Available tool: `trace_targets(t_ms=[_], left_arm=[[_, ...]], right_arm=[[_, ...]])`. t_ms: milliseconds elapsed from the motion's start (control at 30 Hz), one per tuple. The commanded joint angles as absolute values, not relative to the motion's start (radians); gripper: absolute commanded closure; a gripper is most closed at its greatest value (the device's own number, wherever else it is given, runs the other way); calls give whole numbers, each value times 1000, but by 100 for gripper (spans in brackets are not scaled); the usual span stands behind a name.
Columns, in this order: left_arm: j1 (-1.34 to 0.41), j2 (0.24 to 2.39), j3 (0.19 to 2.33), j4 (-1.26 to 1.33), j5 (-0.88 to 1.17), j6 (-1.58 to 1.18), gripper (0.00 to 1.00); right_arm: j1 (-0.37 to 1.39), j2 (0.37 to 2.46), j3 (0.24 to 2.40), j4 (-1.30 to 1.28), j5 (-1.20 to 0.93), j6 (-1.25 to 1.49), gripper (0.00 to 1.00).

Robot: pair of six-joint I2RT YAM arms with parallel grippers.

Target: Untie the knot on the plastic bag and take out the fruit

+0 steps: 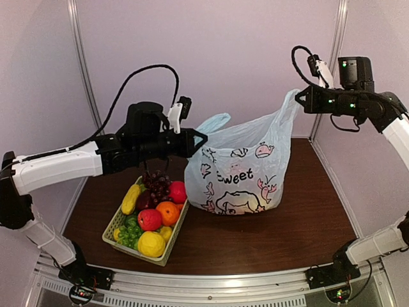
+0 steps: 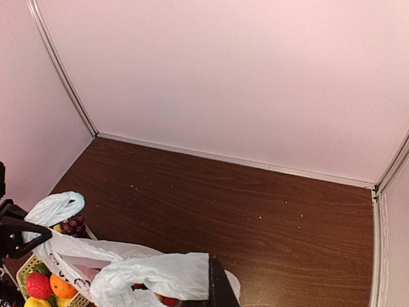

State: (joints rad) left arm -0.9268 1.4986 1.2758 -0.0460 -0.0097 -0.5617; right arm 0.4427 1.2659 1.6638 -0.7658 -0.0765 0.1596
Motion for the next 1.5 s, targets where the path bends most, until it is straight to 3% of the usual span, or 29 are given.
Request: trace_targets(t_ms=[0,33,167,467,567,700,967,1133,1467], left_arm=[[-849,1472,1275,-71,-6,-532,89],[-833,1466,1266,-80,-8,-542,83],[-770,1431,1193,-118,-29,-582,76],[-748,1329,1126,-163,-48,-592,66],[-753,1322,1140,-116,85,-587,57],[-833,1360,1214,-97,102,-549,44],[-1081,1503,1453,-165,-202,-423,13],[-1154,1599,1554,-192,-416,-335,4],[-1186,1791,1746,-232,-605,-260,2]], right_arm=[[418,1211,1648,-733,-179,147,100],[419,1193,1616,-714,-207,151,100],[418,1124,1484,-663,-289,164,100],[419,1042,1321,-638,-461,181,100],[420,1025,1288,-620,-483,191,100],[422,1009,1252,-571,-528,219,100],[427,995,1229,-541,-541,244,100],[429,999,1226,-542,-548,243,100],[432,996,1197,-530,-559,249,100]])
